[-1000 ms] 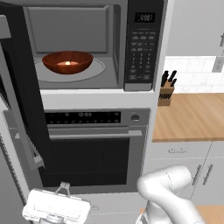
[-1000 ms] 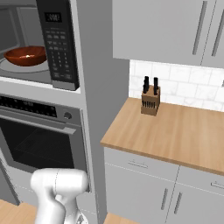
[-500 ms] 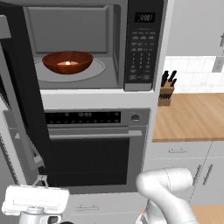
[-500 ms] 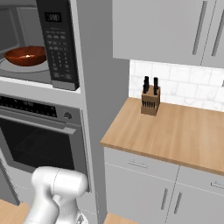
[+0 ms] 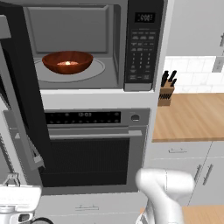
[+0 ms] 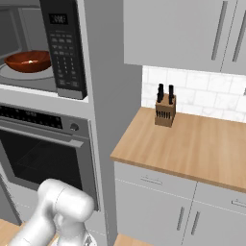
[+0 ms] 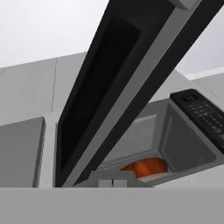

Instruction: Open the microwave, place the bowl with waffle inside the microwave, then close the microwave door and turn it on.

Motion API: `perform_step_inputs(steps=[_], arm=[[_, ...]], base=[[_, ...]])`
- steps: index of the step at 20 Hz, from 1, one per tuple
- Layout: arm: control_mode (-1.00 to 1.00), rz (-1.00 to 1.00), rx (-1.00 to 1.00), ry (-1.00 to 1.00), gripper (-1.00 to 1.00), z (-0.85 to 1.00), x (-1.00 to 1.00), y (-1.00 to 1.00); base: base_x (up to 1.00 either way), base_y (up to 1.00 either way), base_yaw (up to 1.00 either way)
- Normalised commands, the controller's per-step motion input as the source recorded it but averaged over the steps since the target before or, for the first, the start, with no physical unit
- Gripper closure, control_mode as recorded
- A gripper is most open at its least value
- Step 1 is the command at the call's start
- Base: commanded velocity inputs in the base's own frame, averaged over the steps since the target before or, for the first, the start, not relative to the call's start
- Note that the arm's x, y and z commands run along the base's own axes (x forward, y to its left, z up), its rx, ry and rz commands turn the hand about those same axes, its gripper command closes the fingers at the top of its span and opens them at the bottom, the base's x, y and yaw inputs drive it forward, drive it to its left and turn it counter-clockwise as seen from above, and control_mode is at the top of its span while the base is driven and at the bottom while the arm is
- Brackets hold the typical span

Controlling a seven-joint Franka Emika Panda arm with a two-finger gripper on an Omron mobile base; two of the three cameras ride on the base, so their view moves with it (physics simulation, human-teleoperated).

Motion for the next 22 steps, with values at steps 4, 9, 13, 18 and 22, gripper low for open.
perform_step_inputs(steps=[4, 9, 13, 18, 22], arm=[[-1.00, 0.00, 0.00, -0.18, 1.00, 0.24, 0.17, 0.36], [-1.00, 0.00, 0.01, -0.16, 1.00, 0.24, 0.40, 0.08], [-1.00, 0.00, 0.18, -0.15, 1.00, 0.24, 0.24, -0.17], [-1.00, 0.00, 0.21, -0.13, 1.00, 0.47, 0.08, -0.01], [-1.00, 0.00, 0.14, -0.17, 1.00, 0.53, 0.09, -0.01]], base=[[0.00, 0.00, 0.00], [0.00, 0.00, 0.00], [0.00, 0.00, 0.00], [0.00, 0.00, 0.00], [0.00, 0.00, 0.00]])
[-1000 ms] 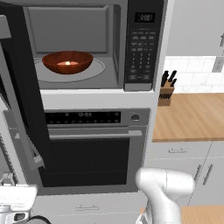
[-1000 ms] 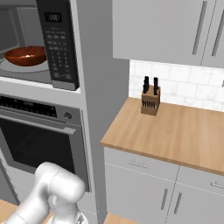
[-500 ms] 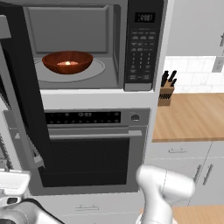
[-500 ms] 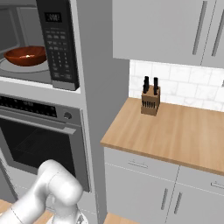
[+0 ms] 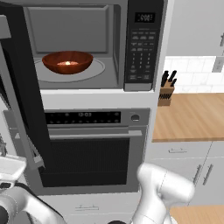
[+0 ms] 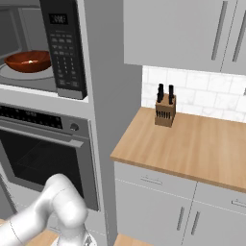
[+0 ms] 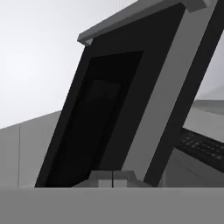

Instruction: Open the microwave, place the bowl with waffle inside the microwave, then close the microwave door and turn it on.

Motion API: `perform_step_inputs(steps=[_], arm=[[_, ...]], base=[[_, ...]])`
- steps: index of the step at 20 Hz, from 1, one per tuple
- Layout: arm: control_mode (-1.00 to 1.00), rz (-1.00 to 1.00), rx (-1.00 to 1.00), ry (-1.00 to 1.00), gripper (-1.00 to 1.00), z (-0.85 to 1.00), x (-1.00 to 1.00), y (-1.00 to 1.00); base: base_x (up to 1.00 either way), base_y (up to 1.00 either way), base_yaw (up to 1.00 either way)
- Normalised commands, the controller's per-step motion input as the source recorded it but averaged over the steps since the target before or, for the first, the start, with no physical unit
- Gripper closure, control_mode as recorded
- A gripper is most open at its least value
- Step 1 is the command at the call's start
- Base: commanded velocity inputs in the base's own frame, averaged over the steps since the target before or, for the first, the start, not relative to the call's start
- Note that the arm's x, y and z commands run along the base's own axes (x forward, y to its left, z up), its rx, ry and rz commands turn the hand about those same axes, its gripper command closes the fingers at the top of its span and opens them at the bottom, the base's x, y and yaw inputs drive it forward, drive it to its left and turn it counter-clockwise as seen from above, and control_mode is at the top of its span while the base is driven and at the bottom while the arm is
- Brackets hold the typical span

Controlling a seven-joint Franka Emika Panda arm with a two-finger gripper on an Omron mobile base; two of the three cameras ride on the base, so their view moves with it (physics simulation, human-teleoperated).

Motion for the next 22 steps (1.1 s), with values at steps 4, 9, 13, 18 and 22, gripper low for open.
perform_step_inputs(steps=[4, 9, 13, 18, 22], arm=[[-1.00, -0.02, 0.16, -0.18, 1.00, 0.47, 0.08, -0.26], [-1.00, -0.01, 0.34, -0.12, 1.00, 0.30, 0.00, -0.88], [-1.00, 0.00, 0.44, -0.04, 1.00, 0.36, 0.00, -1.00], [-1.00, 0.00, 0.44, -0.06, 1.00, 0.54, 0.00, -1.00], [-1.00, 0.00, 0.44, -0.01, 1.00, 0.62, 0.05, -1.00]], base=[[0.00, 0.00, 0.00], [0.00, 0.00, 0.00], [0.00, 0.00, 0.00], [0.00, 0.00, 0.00], [0.00, 0.00, 0.00]])
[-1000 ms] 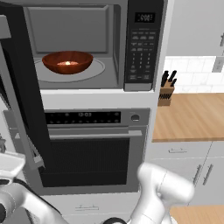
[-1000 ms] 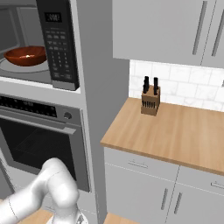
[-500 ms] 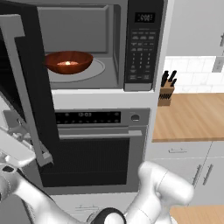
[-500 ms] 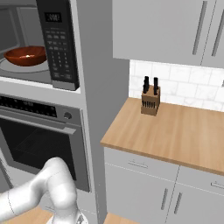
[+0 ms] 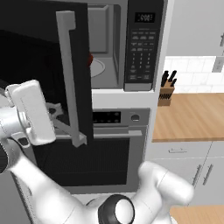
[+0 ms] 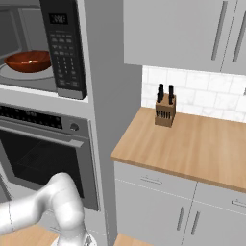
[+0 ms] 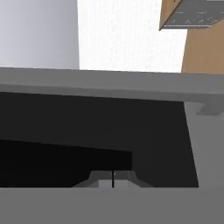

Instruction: Open the microwave, place the bowl with waffle inside the microwave, then close the microwave door and turn it on.

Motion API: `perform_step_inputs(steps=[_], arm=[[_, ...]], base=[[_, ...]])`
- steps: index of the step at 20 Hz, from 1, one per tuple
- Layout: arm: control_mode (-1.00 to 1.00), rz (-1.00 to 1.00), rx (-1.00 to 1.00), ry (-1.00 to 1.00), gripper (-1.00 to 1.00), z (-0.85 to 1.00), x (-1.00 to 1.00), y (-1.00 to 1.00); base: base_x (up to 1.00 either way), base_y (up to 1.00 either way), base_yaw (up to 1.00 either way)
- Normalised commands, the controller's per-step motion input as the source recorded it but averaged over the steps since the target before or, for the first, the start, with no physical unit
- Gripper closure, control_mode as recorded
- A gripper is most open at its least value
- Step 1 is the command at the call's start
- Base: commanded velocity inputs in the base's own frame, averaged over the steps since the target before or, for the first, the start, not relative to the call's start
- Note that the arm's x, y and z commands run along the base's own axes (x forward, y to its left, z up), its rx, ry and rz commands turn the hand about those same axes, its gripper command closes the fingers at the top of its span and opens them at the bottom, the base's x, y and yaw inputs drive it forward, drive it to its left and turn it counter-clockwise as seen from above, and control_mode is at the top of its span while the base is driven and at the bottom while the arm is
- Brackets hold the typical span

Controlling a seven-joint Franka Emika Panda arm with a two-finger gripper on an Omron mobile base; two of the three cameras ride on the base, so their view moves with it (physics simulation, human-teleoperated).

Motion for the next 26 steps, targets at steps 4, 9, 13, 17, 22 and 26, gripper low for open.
perform_step_inputs(steps=[4, 9, 13, 17, 22, 26], arm=[[-1.00, 0.08, 0.37, 0.17, 1.00, 0.40, 0.19, -1.00], [-1.00, 0.15, 0.23, 0.32, 1.00, 0.02, 0.45, -1.00], [-1.00, 0.32, 0.15, 0.34, 1.00, 0.00, 0.76, -0.84], [-1.00, 0.49, 0.12, 0.20, 1.00, -0.04, 0.99, -0.50], [-1.00, 0.60, 0.08, 0.11, 1.00, -0.23, 1.00, -0.28], [-1.00, 0.67, 0.03, 0.16, 1.00, -0.27, 1.00, -0.14]], base=[[0.00, 0.00, 0.00], [0.00, 0.00, 0.00], [0.00, 0.00, 0.00], [0.00, 0.00, 0.00], [0.00, 0.00, 0.00], [0.00, 0.00, 0.00]])
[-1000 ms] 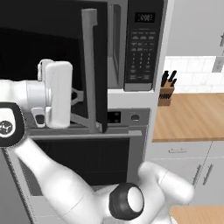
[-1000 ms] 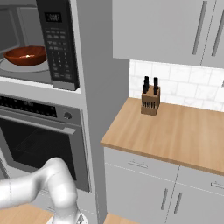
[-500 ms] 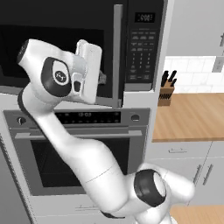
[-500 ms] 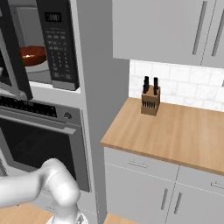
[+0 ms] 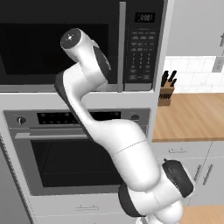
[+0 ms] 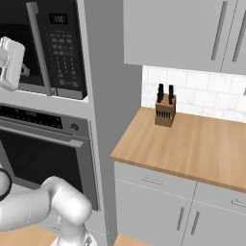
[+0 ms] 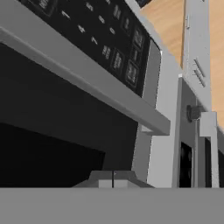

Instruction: Open the microwave, place the bowl with waffle inside the microwave, then close the microwave door and turn it on.

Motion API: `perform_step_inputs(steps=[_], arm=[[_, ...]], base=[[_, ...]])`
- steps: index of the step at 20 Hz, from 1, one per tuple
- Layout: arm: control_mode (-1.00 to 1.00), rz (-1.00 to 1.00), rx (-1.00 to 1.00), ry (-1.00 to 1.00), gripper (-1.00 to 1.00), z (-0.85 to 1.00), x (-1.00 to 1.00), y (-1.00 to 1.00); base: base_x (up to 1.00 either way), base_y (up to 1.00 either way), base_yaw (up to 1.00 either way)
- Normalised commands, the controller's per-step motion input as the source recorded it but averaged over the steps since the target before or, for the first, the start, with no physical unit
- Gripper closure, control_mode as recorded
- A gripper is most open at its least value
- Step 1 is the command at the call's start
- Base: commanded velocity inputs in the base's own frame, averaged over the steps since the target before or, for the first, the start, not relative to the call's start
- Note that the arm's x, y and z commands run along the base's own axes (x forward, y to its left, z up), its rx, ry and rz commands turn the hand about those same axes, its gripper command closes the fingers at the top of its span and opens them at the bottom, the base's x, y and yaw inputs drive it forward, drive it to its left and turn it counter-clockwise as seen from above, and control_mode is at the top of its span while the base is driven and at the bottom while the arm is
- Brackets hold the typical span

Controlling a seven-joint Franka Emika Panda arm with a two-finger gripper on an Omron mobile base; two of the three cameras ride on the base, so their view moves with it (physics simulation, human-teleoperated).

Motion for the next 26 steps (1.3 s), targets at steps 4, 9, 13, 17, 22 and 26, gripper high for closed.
perform_step_inputs(steps=[4, 9, 13, 17, 22, 26], arm=[[-1.00, 0.64, 0.06, 0.10, 1.00, -0.07, 1.00, -0.19], [-1.00, 0.60, 0.09, 0.01, 1.00, -0.01, 1.00, -0.25], [-1.00, 0.59, 0.02, 0.00, 1.00, -0.26, 0.91, -0.23], [-1.00, 0.50, -0.01, -0.09, 1.00, -0.26, -0.18, 0.00], [-1.00, 0.39, -0.04, -0.12, 1.00, -0.09, -0.73, 0.01], [-1.00, 0.30, -0.07, -0.22, 1.00, 0.00, -1.00, 0.00]], base=[[0.00, 0.00, 0.00], [0.00, 0.00, 0.00], [0.00, 0.00, 0.00], [0.00, 0.00, 0.00], [0.00, 0.00, 0.00], [0.00, 0.00, 0.00]])
